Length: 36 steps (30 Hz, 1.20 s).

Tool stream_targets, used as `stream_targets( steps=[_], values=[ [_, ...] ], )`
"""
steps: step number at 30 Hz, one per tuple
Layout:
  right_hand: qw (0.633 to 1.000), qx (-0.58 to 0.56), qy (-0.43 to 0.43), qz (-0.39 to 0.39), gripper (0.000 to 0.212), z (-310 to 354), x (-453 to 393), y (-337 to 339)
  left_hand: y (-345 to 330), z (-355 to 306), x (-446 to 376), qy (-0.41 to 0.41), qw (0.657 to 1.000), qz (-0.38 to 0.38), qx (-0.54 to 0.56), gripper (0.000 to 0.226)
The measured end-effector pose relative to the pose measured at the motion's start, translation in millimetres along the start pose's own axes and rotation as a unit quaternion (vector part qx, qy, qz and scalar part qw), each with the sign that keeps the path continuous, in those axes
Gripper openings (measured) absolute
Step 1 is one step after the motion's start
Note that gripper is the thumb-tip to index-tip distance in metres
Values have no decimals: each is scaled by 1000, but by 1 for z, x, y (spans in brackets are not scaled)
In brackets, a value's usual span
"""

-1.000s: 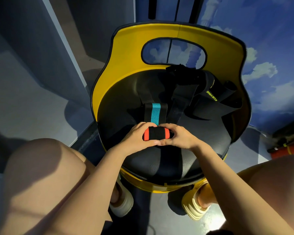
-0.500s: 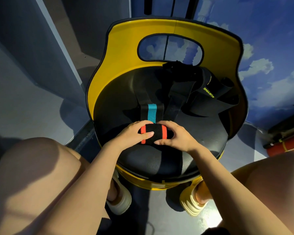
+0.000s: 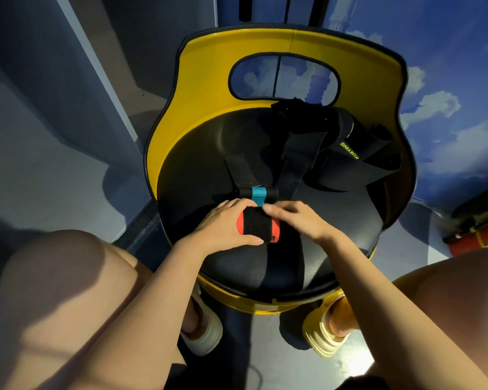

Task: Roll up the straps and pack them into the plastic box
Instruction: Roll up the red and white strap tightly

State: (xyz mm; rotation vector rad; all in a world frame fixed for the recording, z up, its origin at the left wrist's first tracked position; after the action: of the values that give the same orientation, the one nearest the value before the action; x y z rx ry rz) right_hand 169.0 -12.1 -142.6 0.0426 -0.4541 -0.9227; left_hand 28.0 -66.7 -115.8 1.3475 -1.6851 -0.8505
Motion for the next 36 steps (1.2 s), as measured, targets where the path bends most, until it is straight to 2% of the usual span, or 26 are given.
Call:
stream_targets(
  steps=[2,3,4,6,8,10,13,16,21,25,29,32,34,36],
  values=[
    [985,12,4,-173,63,9,3,23,0,1,-1,2,1000,9,1,68],
    [972,1,-2,-235,63,12,4,31,-1,1,-2,2,1000,12,5,67],
    [967,-11,-19,-255,61,14,2,33,-1,1,-2,2,1000,14,7,66],
    [972,-29,-79,-219,57,17,-11,26,-2,1,-3,3,1000,21,7,66],
    [971,-92,-138,-174,59,16,-28,17,-2,3,-3,4,1000,23,8,66],
    [961,-160,-172,-149,50,16,-41,9,-1,4,-3,6,1000,23,11,66],
    [945,-255,-128,-161,9,24,-60,9,0,3,-3,5,1000,23,7,65],
    [939,-297,-57,-164,15,40,-76,14,0,4,-3,17,999,29,14,66],
    [947,-269,-17,-173,20,41,-91,19,-4,8,-6,35,997,53,35,65],
    [949,-245,-20,-198,14,27,-105,20,-8,15,-11,50,994,67,68,61],
    [973,-91,-42,-208,39,26,-104,21,-13,21,-16,69,986,88,125,56],
    [975,-6,39,-219,43,52,-82,25,-14,20,-20,75,980,102,157,48],
    [967,21,118,-224,35,69,-59,26,-15,22,-22,83,978,106,161,47],
    [966,40,171,-192,26,74,-39,23,-15,23,-25,89,979,106,152,52]
  ],
)
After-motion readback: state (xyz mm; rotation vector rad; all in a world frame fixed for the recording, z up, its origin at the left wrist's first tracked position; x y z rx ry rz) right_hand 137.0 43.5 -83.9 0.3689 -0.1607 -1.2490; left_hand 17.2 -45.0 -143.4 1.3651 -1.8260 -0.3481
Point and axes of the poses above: each hand's wrist, its own x-axis away from the middle knuckle, its own y-axis out of the back of the hand, z = x × y, the point moved 8 cm from there along -x, towards the middle knuckle, and after that the axes turned 11 degrees about -x, right-handed, at the moved point
